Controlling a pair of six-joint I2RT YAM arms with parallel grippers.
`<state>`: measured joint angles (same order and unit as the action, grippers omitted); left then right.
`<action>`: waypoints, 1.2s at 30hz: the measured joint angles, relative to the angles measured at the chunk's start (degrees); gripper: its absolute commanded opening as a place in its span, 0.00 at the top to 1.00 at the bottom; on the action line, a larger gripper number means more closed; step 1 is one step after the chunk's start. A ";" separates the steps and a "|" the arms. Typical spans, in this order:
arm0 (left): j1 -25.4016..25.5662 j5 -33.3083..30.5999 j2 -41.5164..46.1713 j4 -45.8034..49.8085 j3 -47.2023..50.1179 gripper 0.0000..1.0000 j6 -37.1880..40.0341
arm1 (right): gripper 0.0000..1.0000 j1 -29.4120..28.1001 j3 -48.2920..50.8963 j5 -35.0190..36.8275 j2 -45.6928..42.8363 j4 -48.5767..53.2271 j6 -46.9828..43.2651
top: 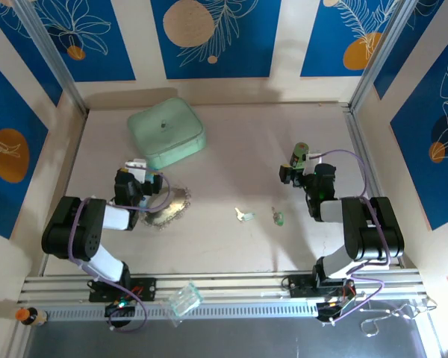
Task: Put the keys on the keyring
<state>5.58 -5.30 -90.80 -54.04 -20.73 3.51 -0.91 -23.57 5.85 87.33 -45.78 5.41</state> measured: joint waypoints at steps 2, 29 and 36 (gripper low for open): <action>0.00 0.00 0.00 0.11 0.00 0.00 0.00 | 0.01 0.09 0.00 -0.07 0.00 0.00 0.02; -1.36 0.92 8.85 9.66 -1.40 0.00 -0.76 | 0.01 0.90 -2.03 0.48 -11.45 13.38 1.46; -1.33 0.42 18.75 23.65 -10.64 0.03 -5.99 | 0.12 -3.45 -8.37 1.22 -26.25 27.85 13.22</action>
<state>4.25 -4.89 -72.05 -30.39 -31.38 -2.48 -4.36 -31.94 7.07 61.08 -17.93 18.63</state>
